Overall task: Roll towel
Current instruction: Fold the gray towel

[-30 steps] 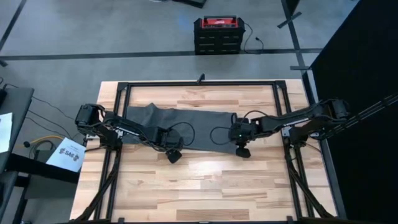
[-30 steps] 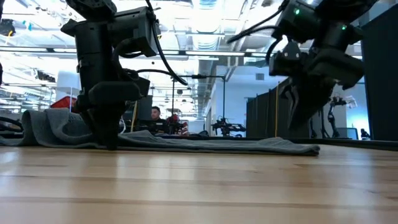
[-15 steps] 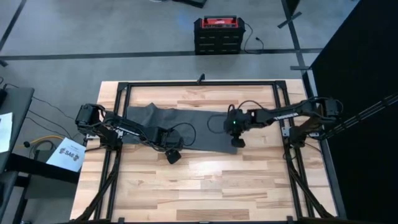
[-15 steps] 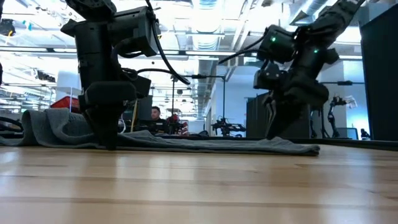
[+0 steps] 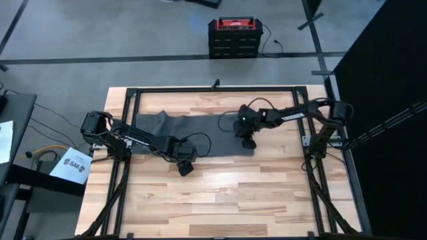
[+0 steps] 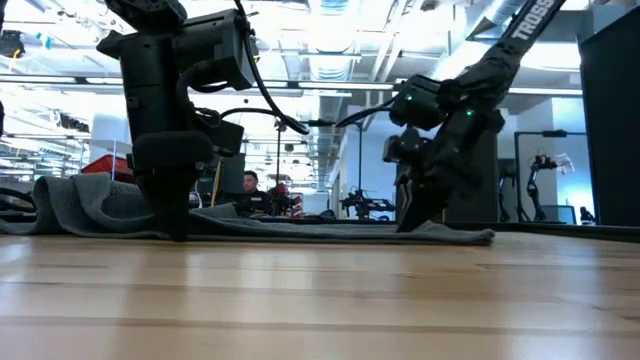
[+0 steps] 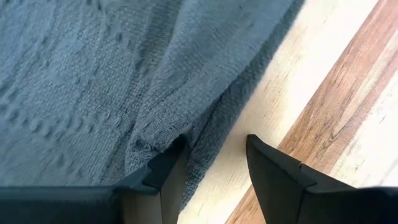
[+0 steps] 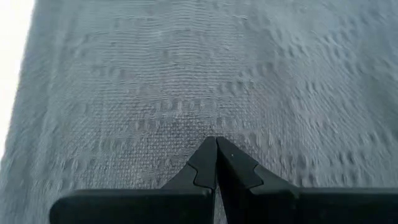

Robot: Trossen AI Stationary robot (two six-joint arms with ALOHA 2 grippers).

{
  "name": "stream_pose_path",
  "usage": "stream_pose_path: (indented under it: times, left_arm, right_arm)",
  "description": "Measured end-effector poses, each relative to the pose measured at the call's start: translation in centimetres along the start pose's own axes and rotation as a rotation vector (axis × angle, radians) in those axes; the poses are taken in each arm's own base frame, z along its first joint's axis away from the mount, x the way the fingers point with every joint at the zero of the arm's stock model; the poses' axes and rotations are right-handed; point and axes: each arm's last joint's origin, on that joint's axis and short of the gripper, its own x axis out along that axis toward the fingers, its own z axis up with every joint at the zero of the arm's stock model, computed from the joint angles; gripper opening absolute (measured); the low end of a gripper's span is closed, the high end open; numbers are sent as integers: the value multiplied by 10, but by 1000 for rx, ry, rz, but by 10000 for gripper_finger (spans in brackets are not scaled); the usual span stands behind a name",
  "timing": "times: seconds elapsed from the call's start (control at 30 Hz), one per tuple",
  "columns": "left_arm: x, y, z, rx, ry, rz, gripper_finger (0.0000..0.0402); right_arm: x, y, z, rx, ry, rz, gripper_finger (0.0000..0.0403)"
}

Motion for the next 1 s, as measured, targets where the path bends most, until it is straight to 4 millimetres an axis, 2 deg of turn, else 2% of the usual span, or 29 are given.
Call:
stream_pose_path:
  times: [0.1,0.23,0.33,0.43,0.6,0.73,0.9,1.0]
  left_arm:
    - [0,0,0,0,0,2,153]
    - [0,0,0,0,1,3,152]
    - [0,0,0,5,1,3,152]
    - [0,0,0,16,1,4,152]
    - [0,-2,-1,84,-9,7,152]
    - [-1,-4,-2,133,-16,9,152]
    - [-1,-6,-4,158,-21,14,152]
    - [-2,-8,-5,165,-26,20,152]
  right_arm:
    - [-7,-12,0,0,11,-51,0]
    - [-28,-29,4,1,-53,-126,0]
    - [-36,-40,-1,36,-53,-152,0]
    - [-37,-49,-6,37,-48,-171,0]
    - [-26,-65,-20,73,-4,-181,0]
    - [-21,-84,-31,105,23,-285,0]
    - [-30,-106,-39,146,33,-442,0]
    - [-38,-112,-44,179,46,-475,0]
